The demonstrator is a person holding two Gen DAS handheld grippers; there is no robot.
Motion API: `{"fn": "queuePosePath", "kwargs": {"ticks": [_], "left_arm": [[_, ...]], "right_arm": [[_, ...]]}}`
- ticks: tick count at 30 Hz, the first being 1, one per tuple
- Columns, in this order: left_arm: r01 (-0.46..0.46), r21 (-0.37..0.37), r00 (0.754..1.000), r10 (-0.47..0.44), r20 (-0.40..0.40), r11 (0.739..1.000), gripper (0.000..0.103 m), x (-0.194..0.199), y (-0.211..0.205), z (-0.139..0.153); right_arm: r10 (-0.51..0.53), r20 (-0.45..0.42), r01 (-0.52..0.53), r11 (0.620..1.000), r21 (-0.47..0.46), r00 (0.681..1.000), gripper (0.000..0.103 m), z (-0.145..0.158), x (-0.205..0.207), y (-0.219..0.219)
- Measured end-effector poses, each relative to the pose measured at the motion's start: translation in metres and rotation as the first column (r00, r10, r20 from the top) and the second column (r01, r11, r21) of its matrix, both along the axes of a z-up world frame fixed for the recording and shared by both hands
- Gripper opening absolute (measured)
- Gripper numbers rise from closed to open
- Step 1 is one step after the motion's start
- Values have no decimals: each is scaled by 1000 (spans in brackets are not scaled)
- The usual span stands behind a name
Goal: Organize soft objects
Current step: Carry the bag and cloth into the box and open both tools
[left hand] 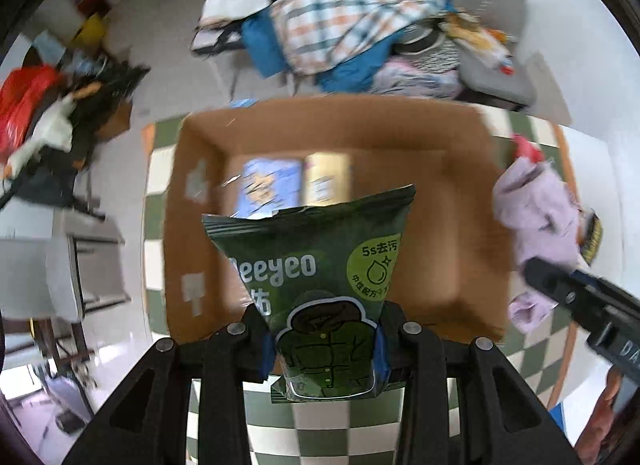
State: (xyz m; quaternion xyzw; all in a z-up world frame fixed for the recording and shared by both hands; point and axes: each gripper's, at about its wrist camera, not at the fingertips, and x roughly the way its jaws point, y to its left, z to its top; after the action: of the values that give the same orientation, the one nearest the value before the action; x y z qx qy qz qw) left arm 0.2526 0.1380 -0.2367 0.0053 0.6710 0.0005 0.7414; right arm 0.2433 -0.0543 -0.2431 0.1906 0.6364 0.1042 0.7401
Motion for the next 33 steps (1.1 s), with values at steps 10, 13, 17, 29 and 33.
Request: {"fn": "queuePosePath", "kwargs": {"ticks": [10,13,17,29,33], "left_arm": [[-78,1,991,78,-109,997,34,9,59,-65],[-83,-2,988,82,-131,997,34,9,68,-77],[-82,-16,984,78,-159,997,35,11,72,-84],[-164,-73,978,152,-145,984,54,19,91,-73],[-172,-73,982,165,-94,982,61,14,90,-57]], "right_arm": [[52,-54,-58,993,-104,997,44,-44,51,73],[51,-65,-59,991,-122,997,44,-53,62,79],[42,-84,-54,988,-145,996,44,-65,73,87],[36,-106,-55,982,-179,994,77,-82,81,96],[55,-108,-77,973,-218,993,83,-79,71,94]]}}
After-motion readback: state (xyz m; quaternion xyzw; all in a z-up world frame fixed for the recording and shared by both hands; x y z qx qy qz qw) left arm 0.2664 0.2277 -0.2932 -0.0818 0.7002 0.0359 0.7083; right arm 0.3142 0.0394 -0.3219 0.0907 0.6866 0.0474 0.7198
